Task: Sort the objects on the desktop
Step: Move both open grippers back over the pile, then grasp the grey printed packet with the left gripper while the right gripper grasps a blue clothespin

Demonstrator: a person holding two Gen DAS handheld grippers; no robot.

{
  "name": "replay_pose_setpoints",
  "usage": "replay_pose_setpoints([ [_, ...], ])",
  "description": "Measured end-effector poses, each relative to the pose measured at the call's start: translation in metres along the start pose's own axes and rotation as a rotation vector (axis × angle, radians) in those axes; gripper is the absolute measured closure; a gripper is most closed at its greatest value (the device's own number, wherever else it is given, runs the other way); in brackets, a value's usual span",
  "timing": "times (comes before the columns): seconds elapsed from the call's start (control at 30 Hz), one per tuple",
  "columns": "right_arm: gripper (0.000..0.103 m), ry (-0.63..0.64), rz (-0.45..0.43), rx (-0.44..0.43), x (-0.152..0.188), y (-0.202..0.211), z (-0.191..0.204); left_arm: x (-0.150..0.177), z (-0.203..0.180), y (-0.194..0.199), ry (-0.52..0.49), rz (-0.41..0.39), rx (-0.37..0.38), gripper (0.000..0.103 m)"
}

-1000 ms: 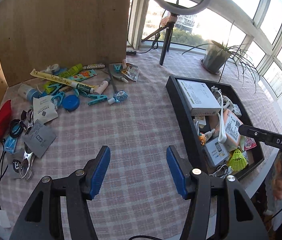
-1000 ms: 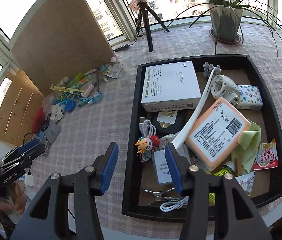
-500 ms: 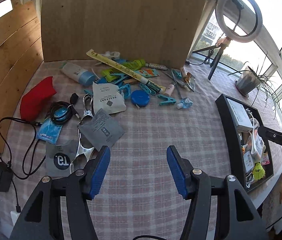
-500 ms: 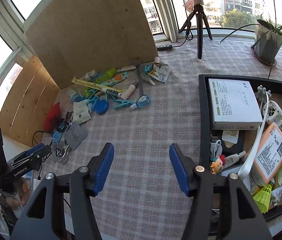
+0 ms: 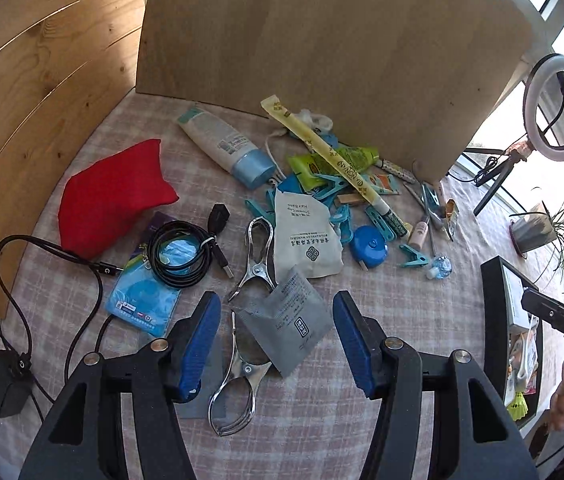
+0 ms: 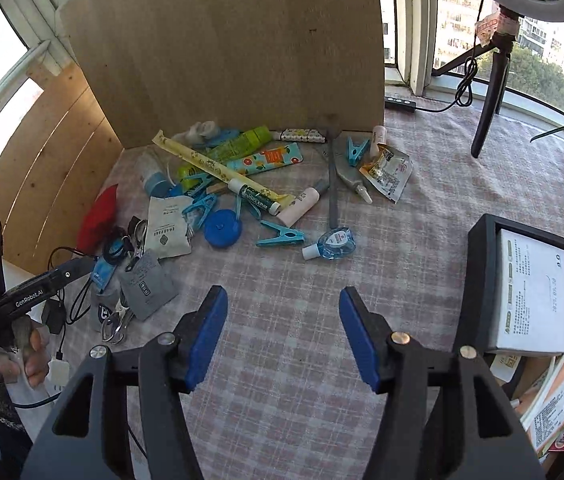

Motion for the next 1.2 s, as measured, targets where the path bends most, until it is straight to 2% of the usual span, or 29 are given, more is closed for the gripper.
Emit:
replay_pose_setpoints([
  [0.1, 0.046, 0.004, 0.057, -0.036, -0.003, -0.022, 0.004, -0.006, -0.004, -0.018, -0.016, 0.042, 0.020, 0.048],
  [0.33, 0.049, -0.086, 0.126, -0.080, -0.014, -0.056, -0.010, -0.026, -0.014, -0.036, -0.038, 0.066, 0.040, 0.054],
  [0.4, 0.053, -0.097, 0.135, -0.087, -0.014, -0.062, -0.014, -0.024, -0.017, -0.038, -0.044, 0.077, 0.050, 0.054],
  [0.6, 0.053, -0.070, 0.151, -0.072, -0.013, -0.076, -0.016, 0.002, -0.027, -0.038, -0.030, 0.112, 0.076, 0.054],
  [0.77, 0.053, 0.026, 0.160, -0.030, -0.021, -0.087, -0.011, 0.020, -0.025, -0.041, -0.029, 0.139, 0.027, 0.054],
  [0.87, 0.053, 0.112, 0.173, 0.002, -0.024, -0.093, -0.007, 0.027, -0.022, -0.041, -0.001, 0.154, 0.040, 0.052],
  [1.0, 0.052, 0.233, 0.173, 0.057, -0.028, -0.106, -0.001, 0.033, -0.028, -0.046, -0.024, 0.179, 0.049, 0.051],
  [1.2, 0.050, 0.346, 0.198, 0.080, -0.030, -0.129, 0.015, 0.031, -0.029, -0.057, -0.024, 0.199, 0.029, 0.050],
])
Point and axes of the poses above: each gripper's, at about its wrist camera, not at the fingertips, and y roughly against the way its jaws point, z to its left, x to its underside, the point moved 6 cm from there along -y, roughly the way its jaws point, and after that the axes turned 15 degrees about -y, right-handed, at the moved point
